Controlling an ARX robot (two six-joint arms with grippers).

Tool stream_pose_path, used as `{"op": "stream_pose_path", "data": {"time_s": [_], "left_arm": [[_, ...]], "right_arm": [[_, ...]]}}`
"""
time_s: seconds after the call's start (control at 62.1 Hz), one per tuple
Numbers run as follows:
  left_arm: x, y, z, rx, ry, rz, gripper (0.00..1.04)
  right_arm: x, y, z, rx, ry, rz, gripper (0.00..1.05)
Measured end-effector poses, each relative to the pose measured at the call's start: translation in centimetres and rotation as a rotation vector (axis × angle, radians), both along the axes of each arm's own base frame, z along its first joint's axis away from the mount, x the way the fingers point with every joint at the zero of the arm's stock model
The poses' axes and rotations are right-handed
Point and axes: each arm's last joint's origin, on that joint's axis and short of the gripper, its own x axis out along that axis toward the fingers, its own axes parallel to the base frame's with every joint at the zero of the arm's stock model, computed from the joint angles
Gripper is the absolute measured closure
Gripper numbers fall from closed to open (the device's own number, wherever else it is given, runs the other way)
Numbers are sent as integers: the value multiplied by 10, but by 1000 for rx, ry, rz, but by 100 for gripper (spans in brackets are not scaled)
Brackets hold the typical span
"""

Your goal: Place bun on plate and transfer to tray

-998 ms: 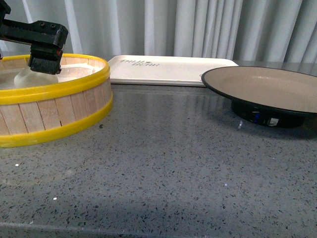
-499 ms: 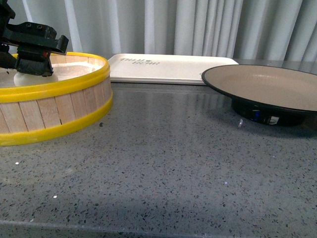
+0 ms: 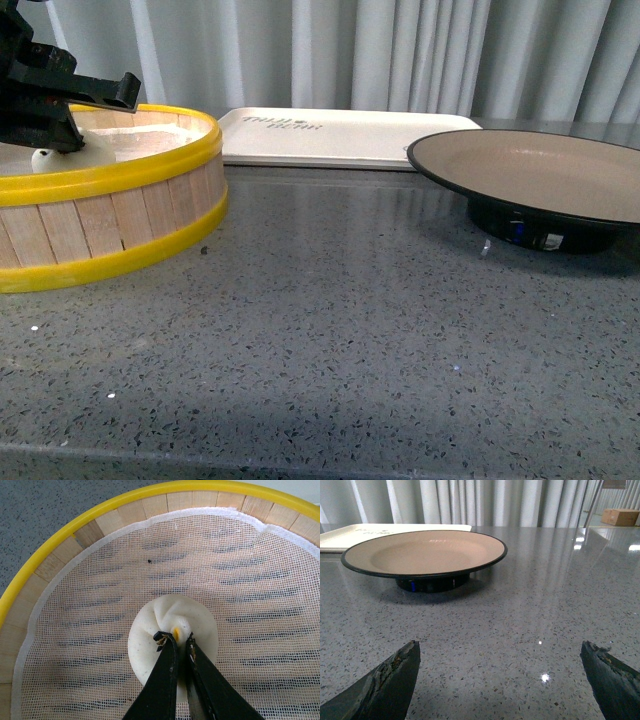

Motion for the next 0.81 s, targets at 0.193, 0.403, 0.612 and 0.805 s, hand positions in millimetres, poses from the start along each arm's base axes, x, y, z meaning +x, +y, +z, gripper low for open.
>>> {"op": "stream_pose_path", "data": {"time_s": [0.193,0.403,0.612,0.805], "left_arm": [[2,0,8,-4,-19,0,101],[5,-3,32,-15,-79,-3,101],[2,-29,74,-46,-176,-75,101],[1,-78,109,-75,-262,-220,101]], "right_arm": [[0,0,0,0,0,0,8],[0,0,0,0,0,0,8],[0,0,0,0,0,0,8],[0,0,0,0,0,0,8]]}}
